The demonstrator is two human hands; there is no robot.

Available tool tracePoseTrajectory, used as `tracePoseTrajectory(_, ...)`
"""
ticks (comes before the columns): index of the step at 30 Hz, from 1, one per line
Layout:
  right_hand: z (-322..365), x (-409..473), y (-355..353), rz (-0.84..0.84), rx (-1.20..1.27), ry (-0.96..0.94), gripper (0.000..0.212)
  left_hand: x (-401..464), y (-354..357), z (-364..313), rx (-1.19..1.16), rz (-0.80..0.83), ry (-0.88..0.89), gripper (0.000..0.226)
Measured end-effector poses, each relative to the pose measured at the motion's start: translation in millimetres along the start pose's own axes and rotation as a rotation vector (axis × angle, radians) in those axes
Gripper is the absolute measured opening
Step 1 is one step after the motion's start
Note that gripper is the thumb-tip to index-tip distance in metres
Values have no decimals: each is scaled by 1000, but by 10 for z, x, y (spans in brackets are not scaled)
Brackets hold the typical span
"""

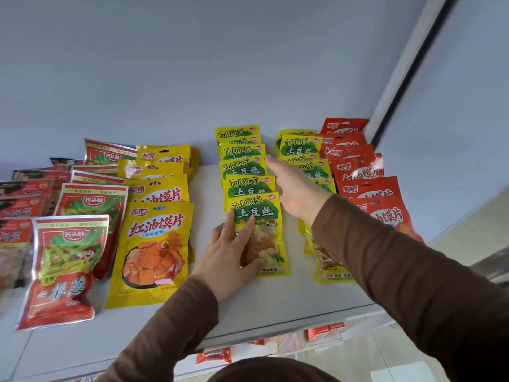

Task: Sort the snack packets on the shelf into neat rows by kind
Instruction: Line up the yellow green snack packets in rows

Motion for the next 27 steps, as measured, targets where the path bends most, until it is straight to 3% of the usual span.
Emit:
tracePoseTrajectory(7,-19,3,-20,-21,-54,-26,68,61,-26,-67,-72,-91,-27,87)
tracePoseTrajectory(13,61,31,33,-75,-98,-3,62,562,-327,173,-715,-397,-312,76)
tracePoseTrajectory(17,81,58,62,-85,-118,41,67,897,-458,305,-804,-481,-380,58)
tracePoseTrajectory(21,71,63,59,-96,-110,62,65,1065,-408,290,-910,-462,-314,31)
tracePoseTrajectory(25,61,99,64,-91,-101,63,69,1135,-359,307,-890,-426,-275,37)
tracePoseTrajectory(27,60,107,63,-88,-99,67,71,1193,-377,343,-898,-413,-299,54)
Point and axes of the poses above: each hand's wrist, its own x-axis towards the middle knuckle, its own y-axis out of the palm, z = x × y, the point moved 4 cm from there along x, towards the middle knuckle, and after that the axes turned 10 degrees about y, right-handed, at the moved point
